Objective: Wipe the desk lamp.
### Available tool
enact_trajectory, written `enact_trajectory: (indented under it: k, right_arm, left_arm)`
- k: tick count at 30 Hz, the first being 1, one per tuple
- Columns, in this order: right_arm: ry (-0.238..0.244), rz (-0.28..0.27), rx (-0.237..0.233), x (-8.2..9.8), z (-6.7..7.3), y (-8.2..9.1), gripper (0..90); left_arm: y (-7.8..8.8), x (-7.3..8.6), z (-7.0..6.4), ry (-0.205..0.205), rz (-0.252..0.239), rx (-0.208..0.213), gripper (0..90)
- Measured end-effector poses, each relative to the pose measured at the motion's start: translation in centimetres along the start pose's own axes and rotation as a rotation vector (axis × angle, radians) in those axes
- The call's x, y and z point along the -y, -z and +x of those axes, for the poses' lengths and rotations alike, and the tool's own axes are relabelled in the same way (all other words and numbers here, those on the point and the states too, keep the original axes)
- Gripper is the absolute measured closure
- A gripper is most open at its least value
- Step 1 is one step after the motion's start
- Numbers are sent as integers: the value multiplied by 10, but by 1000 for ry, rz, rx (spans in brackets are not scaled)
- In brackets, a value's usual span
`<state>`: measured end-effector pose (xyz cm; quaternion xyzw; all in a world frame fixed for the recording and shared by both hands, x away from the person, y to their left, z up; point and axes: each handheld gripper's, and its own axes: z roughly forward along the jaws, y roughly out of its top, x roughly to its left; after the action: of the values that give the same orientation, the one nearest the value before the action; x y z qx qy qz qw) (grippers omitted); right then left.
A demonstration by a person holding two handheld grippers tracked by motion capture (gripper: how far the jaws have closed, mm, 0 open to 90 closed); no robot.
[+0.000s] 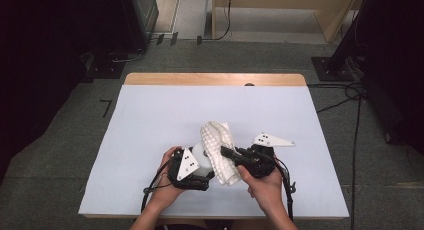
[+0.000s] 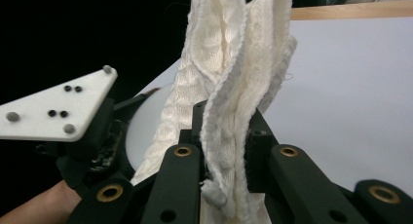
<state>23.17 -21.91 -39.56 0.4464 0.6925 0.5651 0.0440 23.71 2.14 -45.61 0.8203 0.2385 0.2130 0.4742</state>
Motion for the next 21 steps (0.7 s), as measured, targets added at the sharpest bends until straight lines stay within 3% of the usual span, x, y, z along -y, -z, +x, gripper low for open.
enact_trajectory:
  k: [6, 9, 12, 14, 17, 21]
  right_arm:
    - [22, 22, 59, 4, -7, -3, 799]
    - [1, 52, 90, 9, -15, -9, 801]
    - [-11, 76, 115, 13, -23, -12, 801]
    - [-10, 82, 131, 14, -26, -12, 801]
    - [-27, 57, 101, 10, -26, -5, 804]
    - [-43, 22, -9, 1, -14, 2, 804]
  left_arm:
    - [-1, 2, 1, -20, 35, 12, 86]
    - [-3, 3, 1, -38, 59, 7, 86]
    - [-7, 3, 3, -23, 97, 42, 87]
    - [-8, 2, 3, -33, 93, 49, 87]
    - [-9, 2, 0, -44, 89, 53, 88]
    - [-12, 0, -10, -100, 85, 46, 88]
